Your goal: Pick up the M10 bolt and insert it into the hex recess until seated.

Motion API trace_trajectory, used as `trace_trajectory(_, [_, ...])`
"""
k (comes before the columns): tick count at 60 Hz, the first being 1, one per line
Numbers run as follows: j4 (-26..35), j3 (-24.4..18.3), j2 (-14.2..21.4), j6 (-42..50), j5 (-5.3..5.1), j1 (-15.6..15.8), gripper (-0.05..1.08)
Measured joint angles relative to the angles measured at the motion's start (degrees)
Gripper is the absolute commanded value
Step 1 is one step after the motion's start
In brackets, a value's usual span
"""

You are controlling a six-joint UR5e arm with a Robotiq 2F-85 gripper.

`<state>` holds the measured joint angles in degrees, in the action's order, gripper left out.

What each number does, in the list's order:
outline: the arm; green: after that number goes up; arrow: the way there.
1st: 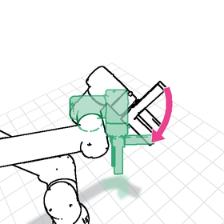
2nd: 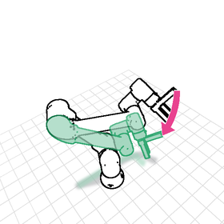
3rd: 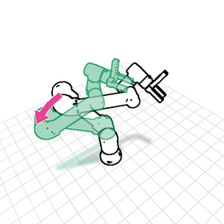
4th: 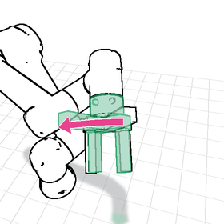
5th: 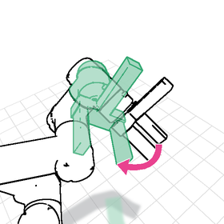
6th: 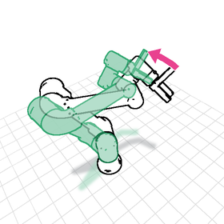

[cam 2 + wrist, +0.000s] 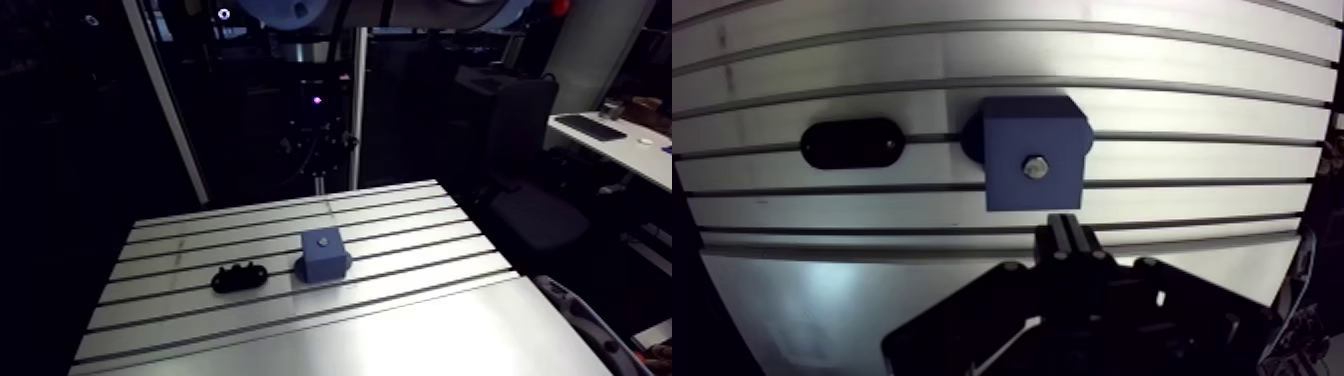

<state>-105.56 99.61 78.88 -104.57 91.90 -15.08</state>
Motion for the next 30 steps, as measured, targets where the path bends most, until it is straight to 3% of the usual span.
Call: trace_trajectory(30, [-3.54,2.88,-0.6,-1.74,-0.02,0.2,1.08])
